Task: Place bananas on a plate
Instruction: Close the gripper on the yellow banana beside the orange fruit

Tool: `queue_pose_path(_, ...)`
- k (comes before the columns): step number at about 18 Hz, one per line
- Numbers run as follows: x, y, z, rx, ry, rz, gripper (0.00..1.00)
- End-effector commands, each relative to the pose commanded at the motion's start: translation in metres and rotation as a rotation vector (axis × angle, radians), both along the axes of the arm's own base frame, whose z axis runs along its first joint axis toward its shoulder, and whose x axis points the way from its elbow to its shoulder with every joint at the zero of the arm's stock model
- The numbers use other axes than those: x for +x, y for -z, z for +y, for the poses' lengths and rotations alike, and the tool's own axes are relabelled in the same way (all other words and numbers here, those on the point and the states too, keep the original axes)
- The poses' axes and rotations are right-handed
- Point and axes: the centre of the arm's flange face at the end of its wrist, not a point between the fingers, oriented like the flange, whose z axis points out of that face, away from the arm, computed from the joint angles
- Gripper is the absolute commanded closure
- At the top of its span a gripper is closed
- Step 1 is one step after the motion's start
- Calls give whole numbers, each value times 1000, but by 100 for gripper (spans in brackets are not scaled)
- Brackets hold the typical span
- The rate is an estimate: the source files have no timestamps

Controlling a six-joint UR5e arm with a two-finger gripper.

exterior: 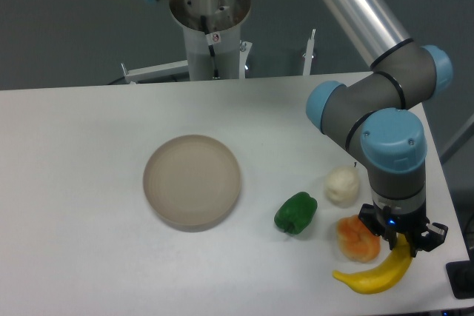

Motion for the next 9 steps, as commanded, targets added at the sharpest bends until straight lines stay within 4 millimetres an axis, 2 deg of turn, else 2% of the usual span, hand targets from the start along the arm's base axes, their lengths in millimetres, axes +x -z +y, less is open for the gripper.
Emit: queue_pose_path(9, 2, -3, -7, -7, -1, -28, 70)
